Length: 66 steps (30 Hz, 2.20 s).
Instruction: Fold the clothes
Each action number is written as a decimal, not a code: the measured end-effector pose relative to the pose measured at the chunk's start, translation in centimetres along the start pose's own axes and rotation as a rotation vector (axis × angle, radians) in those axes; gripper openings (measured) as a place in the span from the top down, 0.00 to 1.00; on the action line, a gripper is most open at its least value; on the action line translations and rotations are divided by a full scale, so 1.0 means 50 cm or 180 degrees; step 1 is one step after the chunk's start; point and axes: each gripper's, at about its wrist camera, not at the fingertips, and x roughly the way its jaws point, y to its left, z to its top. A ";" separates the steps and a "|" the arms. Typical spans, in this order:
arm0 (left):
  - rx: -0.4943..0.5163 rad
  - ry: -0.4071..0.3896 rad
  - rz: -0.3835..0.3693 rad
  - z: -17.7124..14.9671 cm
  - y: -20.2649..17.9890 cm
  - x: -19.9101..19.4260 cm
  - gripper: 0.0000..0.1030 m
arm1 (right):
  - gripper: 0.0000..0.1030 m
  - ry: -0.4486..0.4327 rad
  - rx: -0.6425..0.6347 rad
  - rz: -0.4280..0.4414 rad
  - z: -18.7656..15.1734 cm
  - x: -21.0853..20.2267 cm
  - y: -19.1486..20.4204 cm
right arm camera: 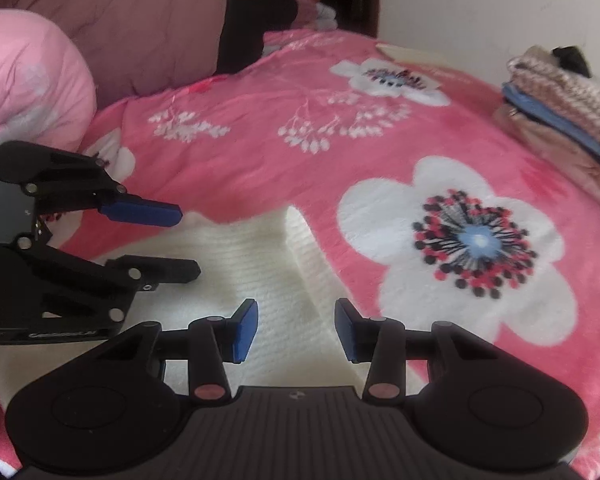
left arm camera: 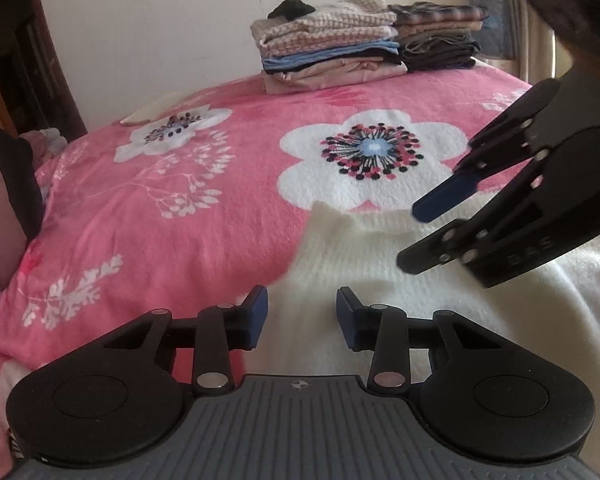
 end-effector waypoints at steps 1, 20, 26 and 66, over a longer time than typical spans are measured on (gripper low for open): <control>-0.0005 -0.0004 -0.0011 0.000 0.001 0.001 0.63 | 0.57 0.0031 -0.0017 0.0010 0.001 0.010 -0.001; -0.0208 -0.0065 -0.0330 0.013 0.028 0.011 0.58 | 0.95 -0.0325 -0.0095 -0.0121 0.012 -0.015 0.012; -0.0740 0.0109 -0.0530 0.025 0.066 0.039 0.72 | 0.96 -0.0404 -0.0444 -0.0342 0.032 -0.011 0.040; 0.0047 -0.0107 -0.0193 0.008 -0.009 0.039 0.83 | 0.93 -0.0420 0.0709 0.0055 0.020 0.046 -0.078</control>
